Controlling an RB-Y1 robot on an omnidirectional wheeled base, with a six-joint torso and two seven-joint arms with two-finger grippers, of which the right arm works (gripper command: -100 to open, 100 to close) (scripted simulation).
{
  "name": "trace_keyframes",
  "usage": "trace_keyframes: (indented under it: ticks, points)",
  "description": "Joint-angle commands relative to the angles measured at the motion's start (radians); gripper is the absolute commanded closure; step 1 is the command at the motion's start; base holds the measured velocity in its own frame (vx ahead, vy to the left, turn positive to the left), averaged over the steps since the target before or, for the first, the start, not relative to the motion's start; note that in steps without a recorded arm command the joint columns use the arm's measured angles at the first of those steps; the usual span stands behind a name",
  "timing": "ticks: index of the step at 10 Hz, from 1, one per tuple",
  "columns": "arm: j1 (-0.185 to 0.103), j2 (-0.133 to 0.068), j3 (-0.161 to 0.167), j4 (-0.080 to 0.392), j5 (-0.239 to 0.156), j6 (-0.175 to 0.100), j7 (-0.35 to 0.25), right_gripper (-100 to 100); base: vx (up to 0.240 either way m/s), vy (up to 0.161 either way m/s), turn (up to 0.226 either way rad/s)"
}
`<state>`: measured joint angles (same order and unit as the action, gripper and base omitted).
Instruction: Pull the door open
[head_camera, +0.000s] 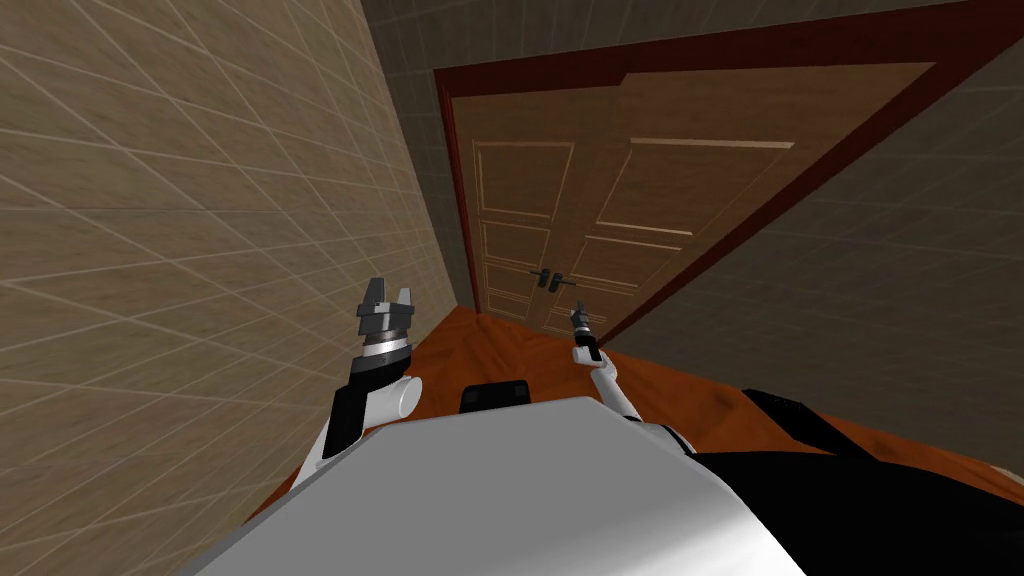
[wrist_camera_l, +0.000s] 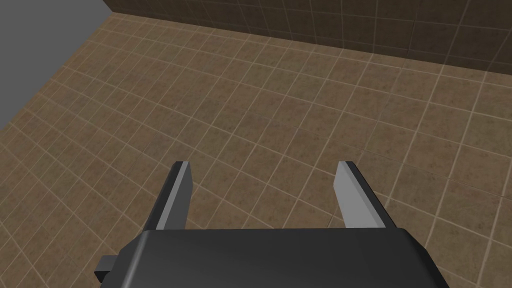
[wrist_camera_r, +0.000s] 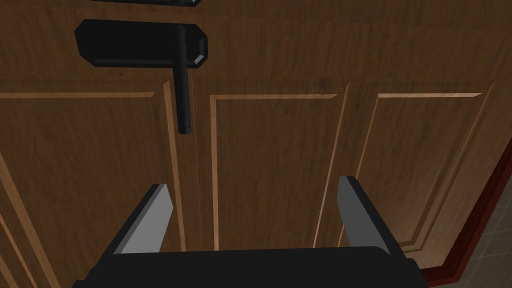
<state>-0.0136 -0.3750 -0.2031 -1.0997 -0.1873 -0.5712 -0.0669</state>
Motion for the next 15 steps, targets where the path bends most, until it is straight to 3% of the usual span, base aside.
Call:
trace_keyframes:
  ticks: [1,2,9,12,15]
  points:
    - [-0.021,-0.014,-0.012,0.050,-0.009,0.001,-0.010,-100,0.076,-0.017,0.136]
    - [-0.021,-0.014,-0.012,0.054,-0.009,0.001,-0.010,-100,0.061,-0.023,0.035]
    - [-0.105,-0.074,-0.057,0.255,-0.045,0.003,-0.047,-100,0.075,-0.018,0.098]
    - [-0.118,-0.084,-0.065,0.287,-0.051,0.003,-0.053,-100,0.049,-0.015,0.042]
    - [-0.153,-0.109,-0.083,0.368,-0.065,0.003,-0.068,-100,0.064,-0.021,0.094]
